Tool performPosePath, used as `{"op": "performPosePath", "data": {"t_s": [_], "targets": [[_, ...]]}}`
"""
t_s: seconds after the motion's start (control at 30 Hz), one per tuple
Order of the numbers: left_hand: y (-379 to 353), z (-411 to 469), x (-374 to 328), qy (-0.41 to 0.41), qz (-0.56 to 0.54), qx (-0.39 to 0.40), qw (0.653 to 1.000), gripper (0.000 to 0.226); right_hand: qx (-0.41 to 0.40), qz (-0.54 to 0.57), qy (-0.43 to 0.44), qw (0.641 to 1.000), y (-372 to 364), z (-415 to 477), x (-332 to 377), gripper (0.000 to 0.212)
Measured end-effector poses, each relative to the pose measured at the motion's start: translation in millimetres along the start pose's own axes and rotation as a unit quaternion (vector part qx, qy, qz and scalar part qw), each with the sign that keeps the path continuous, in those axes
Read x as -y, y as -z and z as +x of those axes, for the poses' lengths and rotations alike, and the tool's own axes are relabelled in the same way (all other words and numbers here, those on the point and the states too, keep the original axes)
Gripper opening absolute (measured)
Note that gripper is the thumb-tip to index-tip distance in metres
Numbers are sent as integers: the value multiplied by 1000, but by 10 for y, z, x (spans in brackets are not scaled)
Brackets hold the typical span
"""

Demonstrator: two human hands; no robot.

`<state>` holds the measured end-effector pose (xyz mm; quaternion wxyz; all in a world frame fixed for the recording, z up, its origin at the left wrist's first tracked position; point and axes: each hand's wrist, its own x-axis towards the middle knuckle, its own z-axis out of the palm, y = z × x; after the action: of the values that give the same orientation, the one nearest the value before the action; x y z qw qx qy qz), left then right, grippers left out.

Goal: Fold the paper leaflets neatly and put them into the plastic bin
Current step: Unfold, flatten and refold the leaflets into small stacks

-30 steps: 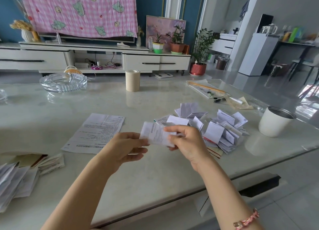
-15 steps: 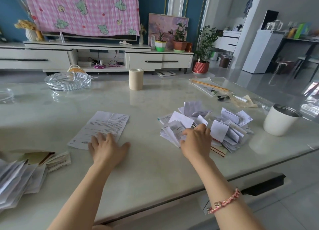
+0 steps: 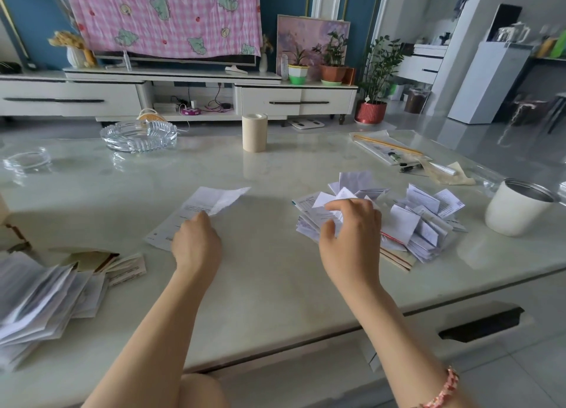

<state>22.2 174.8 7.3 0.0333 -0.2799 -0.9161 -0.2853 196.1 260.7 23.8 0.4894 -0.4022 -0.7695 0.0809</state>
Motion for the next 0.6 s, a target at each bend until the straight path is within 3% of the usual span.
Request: {"op": "performPosePath", "data": {"t_s": [0.07, 0.13, 0.23, 0.3, 0.4, 0.47, 0.5, 0.6], "targets": [[93, -58, -41, 31, -93, -41, 994, 21, 80, 82, -49, 992, 9, -27, 71, 22], [176, -117, -138, 55, -221, -33, 973, 13, 173, 184, -136, 958, 11, -37, 142, 20], [331, -227, -363, 65, -461, 57, 883, 10, 246, 304, -290, 874, -8, -21, 193, 36], [409, -285, -471, 80, -546, 124, 825, 17, 258, 370, -356, 818, -29, 4, 189, 44], [413, -333, -515, 73, -567, 188, 799, 7, 207, 461, -376, 776, -24, 46, 157, 40], [403, -354, -516, 49, -555, 200, 806, 19, 153, 478, -364, 785, -2, 80, 154, 35], [408, -365, -521, 34, -544, 192, 816, 25, 118, 448, -354, 812, 15, 86, 157, 38], [425, -377, -527, -14, -506, 124, 853, 38, -2, 234, -226, 946, 57, 109, 119, 68]]}}
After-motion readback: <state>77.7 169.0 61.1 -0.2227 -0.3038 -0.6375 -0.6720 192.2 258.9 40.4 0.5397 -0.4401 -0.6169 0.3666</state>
